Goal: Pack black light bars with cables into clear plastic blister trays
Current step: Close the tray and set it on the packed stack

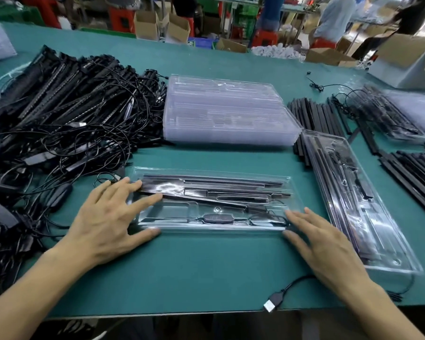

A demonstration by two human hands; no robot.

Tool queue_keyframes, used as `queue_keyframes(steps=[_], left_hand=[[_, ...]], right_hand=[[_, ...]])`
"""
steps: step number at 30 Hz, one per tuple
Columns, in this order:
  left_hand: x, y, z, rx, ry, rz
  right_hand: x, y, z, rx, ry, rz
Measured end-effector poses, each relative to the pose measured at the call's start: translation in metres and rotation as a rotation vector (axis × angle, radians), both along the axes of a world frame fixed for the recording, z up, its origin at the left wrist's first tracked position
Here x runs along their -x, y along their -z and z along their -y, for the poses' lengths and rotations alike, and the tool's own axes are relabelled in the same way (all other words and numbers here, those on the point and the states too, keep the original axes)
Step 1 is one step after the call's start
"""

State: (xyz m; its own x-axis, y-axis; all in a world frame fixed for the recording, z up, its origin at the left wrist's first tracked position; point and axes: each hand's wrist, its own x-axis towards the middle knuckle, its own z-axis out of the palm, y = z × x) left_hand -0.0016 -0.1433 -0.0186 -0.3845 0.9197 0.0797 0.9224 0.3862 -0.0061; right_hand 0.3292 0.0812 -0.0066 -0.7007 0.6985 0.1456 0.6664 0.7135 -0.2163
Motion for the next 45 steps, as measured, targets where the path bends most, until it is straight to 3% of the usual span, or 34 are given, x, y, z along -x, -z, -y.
queue_keyframes(steps=[4, 9, 13, 17, 20, 28, 34, 45], left_hand=[[-0.016, -0.002, -0.013, -0.013, -0.008, -0.022], [-0.046, -0.004, -0.045, -0.031, 0.132, 0.024], [-0.063, 0.001, -0.062, -0.019, 0.206, 0.019], [-0.066, 0.006, -0.064, -0.013, 0.181, -0.005], [-0.065, 0.004, -0.065, -0.032, 0.183, 0.010], [-0.063, 0.001, -0.076, -0.040, 0.243, -0.002], [-0.060, 0.009, -0.074, -0.073, 0.244, 0.007], [-0.062, 0.014, -0.077, -0.108, 0.227, 0.003]], right_hand=[[-0.002, 0.007, 0.000, 0.071, -0.002, -0.024], [-0.003, 0.000, -0.003, 0.116, -0.012, 0.052], [0.005, -0.013, -0.023, 0.274, 0.069, -0.169], [0.017, -0.028, -0.049, 0.320, 0.220, -0.184], [0.025, -0.035, -0.067, 0.356, 0.295, -0.083], [0.047, -0.049, -0.097, 0.745, 0.370, 0.131], [0.067, -0.062, -0.097, 0.784, 0.342, 0.336], [0.071, -0.058, -0.101, 0.743, 0.305, 0.413]])
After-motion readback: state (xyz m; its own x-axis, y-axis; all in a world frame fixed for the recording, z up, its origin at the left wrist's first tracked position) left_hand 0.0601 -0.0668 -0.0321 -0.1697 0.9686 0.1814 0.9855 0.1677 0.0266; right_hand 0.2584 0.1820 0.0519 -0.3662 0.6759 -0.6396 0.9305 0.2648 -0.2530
